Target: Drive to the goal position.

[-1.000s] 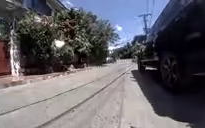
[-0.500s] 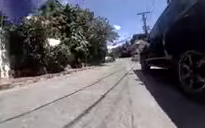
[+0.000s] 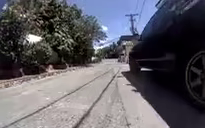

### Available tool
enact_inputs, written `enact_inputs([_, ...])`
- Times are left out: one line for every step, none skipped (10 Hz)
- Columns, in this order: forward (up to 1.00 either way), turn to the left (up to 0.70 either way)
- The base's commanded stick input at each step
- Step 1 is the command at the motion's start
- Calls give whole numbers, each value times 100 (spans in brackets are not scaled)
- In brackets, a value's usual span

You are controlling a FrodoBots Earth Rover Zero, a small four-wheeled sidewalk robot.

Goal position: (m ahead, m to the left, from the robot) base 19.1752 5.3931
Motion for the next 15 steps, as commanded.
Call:
enact_inputs([100,0])
enact_inputs([100,0])
enact_inputs([100,0])
enact_inputs([100,0])
enact_inputs([100,-19])
enact_inputs([100,-39])
enact_inputs([100,-40])
enact_inputs([100,-40])
enact_inputs([100,-40])
enact_inputs([100,-40])
enact_inputs([100,-35])
enact_inputs([100,-17])
enact_inputs([100,7])
enact_inputs([100,10])
enact_inputs([100,2])
